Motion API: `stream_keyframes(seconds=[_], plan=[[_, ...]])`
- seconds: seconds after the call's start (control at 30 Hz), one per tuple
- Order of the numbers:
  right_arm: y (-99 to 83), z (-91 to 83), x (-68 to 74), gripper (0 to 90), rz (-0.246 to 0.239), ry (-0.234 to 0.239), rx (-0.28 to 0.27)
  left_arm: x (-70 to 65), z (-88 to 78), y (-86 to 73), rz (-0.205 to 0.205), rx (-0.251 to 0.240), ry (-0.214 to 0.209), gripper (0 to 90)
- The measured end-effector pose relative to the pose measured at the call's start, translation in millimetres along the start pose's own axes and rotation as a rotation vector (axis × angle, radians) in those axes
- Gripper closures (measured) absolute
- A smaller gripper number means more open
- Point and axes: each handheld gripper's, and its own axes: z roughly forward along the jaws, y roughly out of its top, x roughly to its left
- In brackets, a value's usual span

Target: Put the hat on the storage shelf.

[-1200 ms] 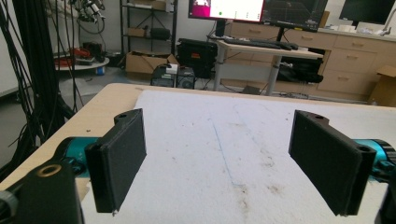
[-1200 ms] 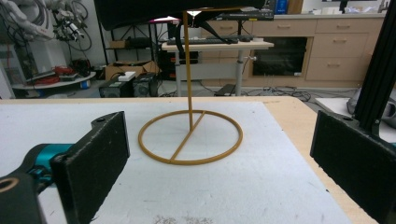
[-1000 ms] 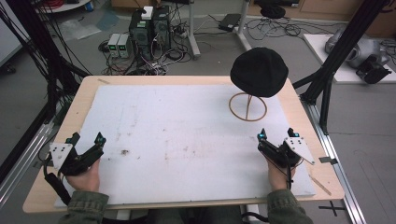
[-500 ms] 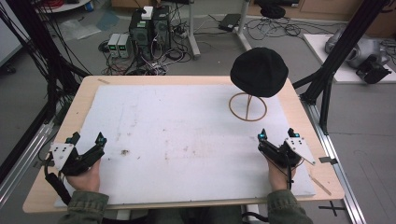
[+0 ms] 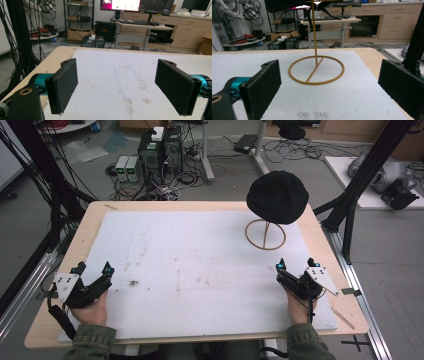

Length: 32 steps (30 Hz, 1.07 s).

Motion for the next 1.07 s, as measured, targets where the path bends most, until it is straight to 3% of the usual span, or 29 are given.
stream_keyframes(seconds=[1.07], plan=[[-2.9,1.6,-2.4,4.2,0.021,0.002,0.03,0.1,1.2,-0.5,-0.005,0.004,-0.005,19.0]])
